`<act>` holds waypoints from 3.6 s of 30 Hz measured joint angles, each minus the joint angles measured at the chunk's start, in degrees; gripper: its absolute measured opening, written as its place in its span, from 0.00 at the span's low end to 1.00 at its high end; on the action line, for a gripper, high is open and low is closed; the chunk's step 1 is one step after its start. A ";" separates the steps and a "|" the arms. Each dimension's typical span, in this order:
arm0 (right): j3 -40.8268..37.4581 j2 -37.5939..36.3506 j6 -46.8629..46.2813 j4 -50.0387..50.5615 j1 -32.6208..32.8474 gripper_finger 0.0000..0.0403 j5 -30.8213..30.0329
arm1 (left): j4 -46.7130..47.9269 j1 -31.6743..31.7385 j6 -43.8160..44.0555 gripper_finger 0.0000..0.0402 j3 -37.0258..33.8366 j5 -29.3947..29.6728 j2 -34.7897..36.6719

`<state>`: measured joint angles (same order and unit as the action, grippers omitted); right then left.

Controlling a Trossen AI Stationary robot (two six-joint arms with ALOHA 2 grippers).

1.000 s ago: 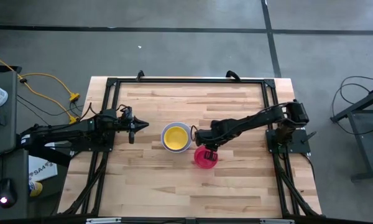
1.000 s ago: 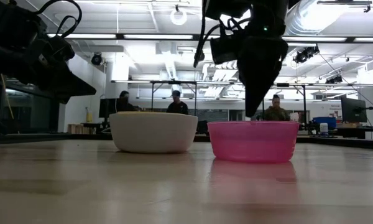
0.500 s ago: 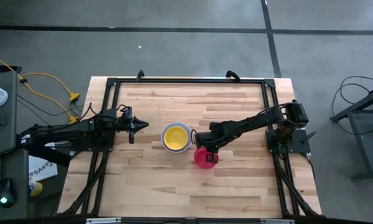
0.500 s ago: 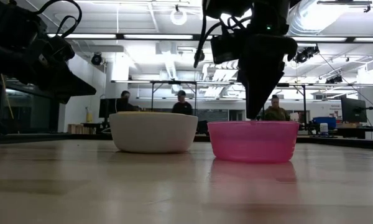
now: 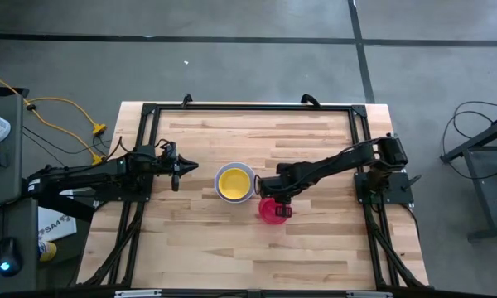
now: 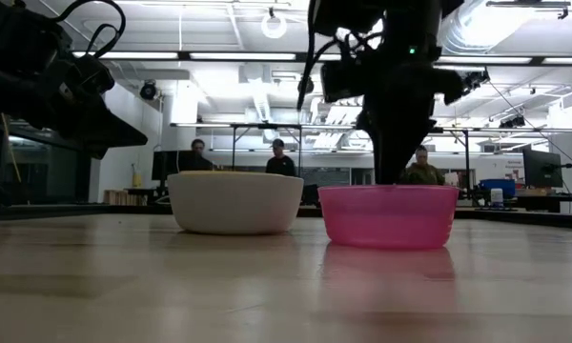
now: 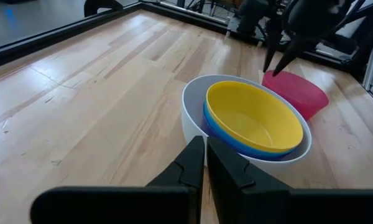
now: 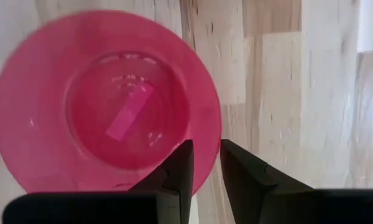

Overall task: Nest bowls inside each other
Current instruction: Stack the red bowl on top of the yellow bowl

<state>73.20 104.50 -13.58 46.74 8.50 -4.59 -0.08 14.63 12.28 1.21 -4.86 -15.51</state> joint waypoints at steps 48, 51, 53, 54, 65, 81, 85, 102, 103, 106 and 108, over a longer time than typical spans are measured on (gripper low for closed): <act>0.01 3.27 -0.09 -4.35 -1.83 0.18 0.28 | 0.04 0.00 0.00 0.05 0.01 0.02 -0.02; 0.01 3.27 -0.09 -4.35 -1.83 0.15 0.29 | 0.04 -0.01 0.00 0.05 0.02 0.02 -0.02; 0.01 3.27 -0.09 -4.35 -1.83 0.12 0.29 | 0.04 0.00 0.00 0.05 0.02 0.02 -0.02; 0.01 3.27 -0.10 -4.35 -1.83 0.10 0.30 | 0.03 0.00 0.00 0.05 0.02 0.02 -0.01; 0.01 3.18 -0.11 -4.31 -1.83 0.03 0.48 | 0.02 -0.02 0.00 0.05 0.00 0.02 0.00; 0.03 3.16 -0.62 -4.20 -1.83 0.01 3.09 | 0.04 -0.01 0.00 0.05 0.00 -0.01 -0.02; 2.09 3.17 0.13 -1.60 -1.80 0.01 3.11 | 0.03 0.01 0.00 0.05 0.02 -0.01 0.00; 16.18 3.18 1.65 8.94 -3.49 0.01 3.72 | 0.04 0.01 0.00 0.05 0.02 -0.01 0.00; 16.85 3.18 1.38 8.87 -3.75 0.01 3.85 | 0.04 -0.02 0.00 0.05 0.02 -0.01 -0.02; 19.15 3.18 0.09 8.81 -4.58 0.01 5.17 | 0.04 0.01 0.00 0.05 0.01 -0.01 -0.01; 20.61 3.18 -0.13 8.35 -5.07 0.01 5.17 | 0.04 0.00 0.00 0.05 0.01 -0.01 0.00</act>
<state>93.81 107.68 -13.72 55.09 3.43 0.57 -0.03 14.62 12.27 1.22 -4.86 -15.51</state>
